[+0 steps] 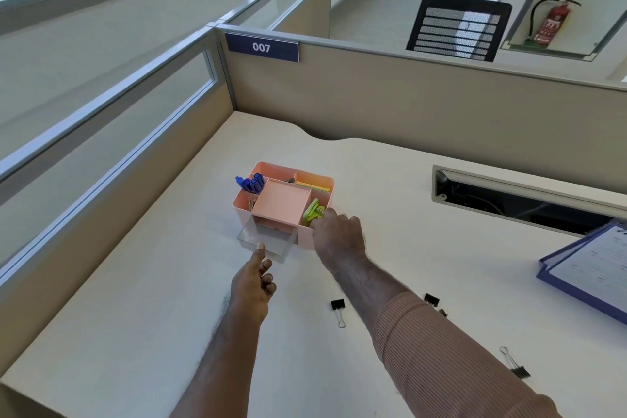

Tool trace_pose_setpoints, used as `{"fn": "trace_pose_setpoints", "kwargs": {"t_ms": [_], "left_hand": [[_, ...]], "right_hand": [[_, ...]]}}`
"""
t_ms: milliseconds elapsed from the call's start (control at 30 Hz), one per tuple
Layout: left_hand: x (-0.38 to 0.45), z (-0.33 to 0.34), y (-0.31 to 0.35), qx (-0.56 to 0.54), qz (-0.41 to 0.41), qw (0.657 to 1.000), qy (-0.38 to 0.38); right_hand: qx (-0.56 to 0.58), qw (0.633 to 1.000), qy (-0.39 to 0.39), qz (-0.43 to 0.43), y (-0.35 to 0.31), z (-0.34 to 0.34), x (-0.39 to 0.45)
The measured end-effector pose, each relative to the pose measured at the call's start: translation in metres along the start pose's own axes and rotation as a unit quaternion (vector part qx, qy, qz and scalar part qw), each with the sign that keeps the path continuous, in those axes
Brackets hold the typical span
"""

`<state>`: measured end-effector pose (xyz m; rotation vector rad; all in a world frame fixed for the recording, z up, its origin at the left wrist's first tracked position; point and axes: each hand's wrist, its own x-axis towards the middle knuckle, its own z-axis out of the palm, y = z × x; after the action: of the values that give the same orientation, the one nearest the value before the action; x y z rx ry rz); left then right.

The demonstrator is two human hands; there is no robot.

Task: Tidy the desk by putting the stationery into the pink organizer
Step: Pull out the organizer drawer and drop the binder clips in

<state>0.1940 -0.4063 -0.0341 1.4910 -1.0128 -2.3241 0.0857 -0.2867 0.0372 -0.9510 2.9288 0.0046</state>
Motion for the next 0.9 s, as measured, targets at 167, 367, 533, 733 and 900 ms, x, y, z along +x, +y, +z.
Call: {"fn": "trace_pose_setpoints", "kwargs": {"t_ms": [167, 367, 533, 733, 900], "left_hand": [[-0.006, -0.003, -0.001, 0.011, 0.007, 1.000, 0.001], [-0.014, -0.004, 0.000, 0.023, 0.024, 0.999, 0.006], [-0.025, -0.012, -0.013, 0.043, 0.062, 0.995, 0.061], [-0.057, -0.002, -0.040, 0.136, 0.131, 0.982, 0.026], [-0.087, 0.019, -0.066, 0.213, 0.174, 0.961, -0.032]], "right_hand": [[0.101, 0.990, 0.094, -0.009, 0.019, -0.002, -0.017], [0.207, 0.960, 0.143, 0.120, 0.100, 0.018, -0.095], [0.179, 0.931, 0.075, 0.309, 0.191, 0.058, -0.192], [0.172, 0.922, -0.055, 0.343, 0.221, 0.090, -0.251], [0.188, 0.921, -0.031, 0.340, 0.224, 0.099, -0.257]]}}
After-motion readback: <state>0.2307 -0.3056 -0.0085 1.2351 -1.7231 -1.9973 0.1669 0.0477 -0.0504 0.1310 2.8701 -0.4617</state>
